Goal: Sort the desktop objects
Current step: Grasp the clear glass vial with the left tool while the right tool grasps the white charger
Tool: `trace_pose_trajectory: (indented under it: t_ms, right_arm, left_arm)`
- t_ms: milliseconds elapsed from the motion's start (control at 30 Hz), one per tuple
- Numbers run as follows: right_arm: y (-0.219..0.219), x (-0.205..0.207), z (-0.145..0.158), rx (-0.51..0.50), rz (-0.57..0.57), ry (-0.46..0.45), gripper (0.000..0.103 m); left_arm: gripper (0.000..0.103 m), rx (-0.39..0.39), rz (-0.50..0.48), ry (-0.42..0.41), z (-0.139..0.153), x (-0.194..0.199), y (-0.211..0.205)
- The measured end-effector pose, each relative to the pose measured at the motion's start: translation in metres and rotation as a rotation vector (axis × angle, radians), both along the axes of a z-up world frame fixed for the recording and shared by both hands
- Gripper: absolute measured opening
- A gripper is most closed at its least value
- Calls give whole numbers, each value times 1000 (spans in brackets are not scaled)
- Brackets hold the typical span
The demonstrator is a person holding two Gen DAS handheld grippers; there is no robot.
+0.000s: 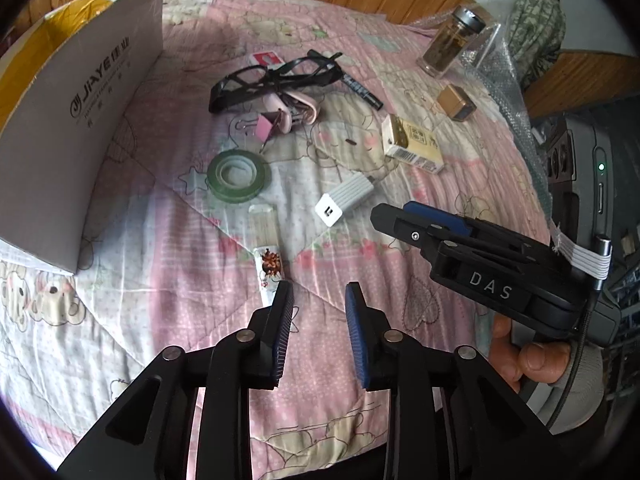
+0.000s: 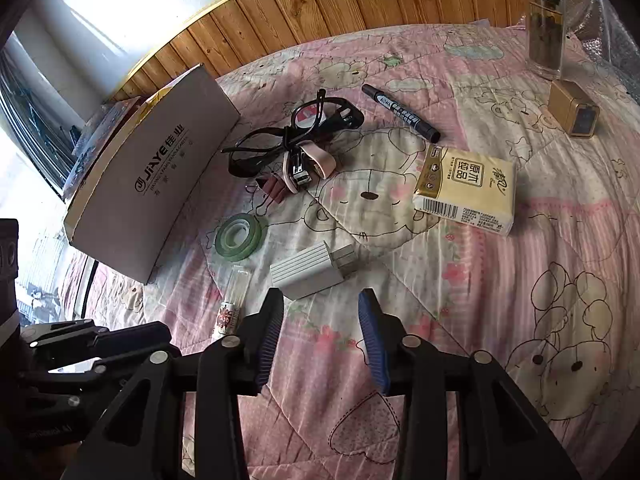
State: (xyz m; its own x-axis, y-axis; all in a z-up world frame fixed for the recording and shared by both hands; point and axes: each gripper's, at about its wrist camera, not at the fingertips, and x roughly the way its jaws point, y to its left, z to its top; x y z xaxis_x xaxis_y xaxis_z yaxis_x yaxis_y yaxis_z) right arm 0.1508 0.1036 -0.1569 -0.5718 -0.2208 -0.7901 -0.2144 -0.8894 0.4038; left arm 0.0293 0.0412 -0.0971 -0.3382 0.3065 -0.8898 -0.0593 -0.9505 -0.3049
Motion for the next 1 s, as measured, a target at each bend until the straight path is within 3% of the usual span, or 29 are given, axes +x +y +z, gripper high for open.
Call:
trace_pose_trajectory:
  t_ms: [200, 333, 500, 567, 633, 700, 900, 967, 1000]
  right_arm:
    - [-10, -25, -10, -92, 0, -22, 46]
    - [-18, -45, -22, -35, -8, -68, 49]
    - [-14, -51, -24, -17, -3, -35, 49]
    - [-12, -53, -24, -24, -3, -35, 49]
    - [-12, -57, -23, -13, 1, -34, 48]
    - [-11, -57, -24, -2, 5, -29, 40]
    - [-1, -47, -24, -52, -8, -22, 35]
    - [0, -44, -22, -45, -14, -22, 35]
    - [0, -42, -21, -44, -17, -22, 35]
  left_arm:
    - [31, 2, 34, -41, -24, -12, -2]
    - [34, -8, 47, -12, -32, -18, -2]
    - [33, -41, 20, 26, -32, -26, 3]
    - [30, -44, 20, 36, -33, -26, 3]
    - [9, -50, 13, 24, -36, -27, 3]
    - [7, -37, 15, -29, -49, -27, 1]
    - [7, -20, 21, -1, -43, -17, -5]
    - [19, -6, 24, 24, -34, -13, -7]
    - [37, -9, 25, 42, -29, -11, -7]
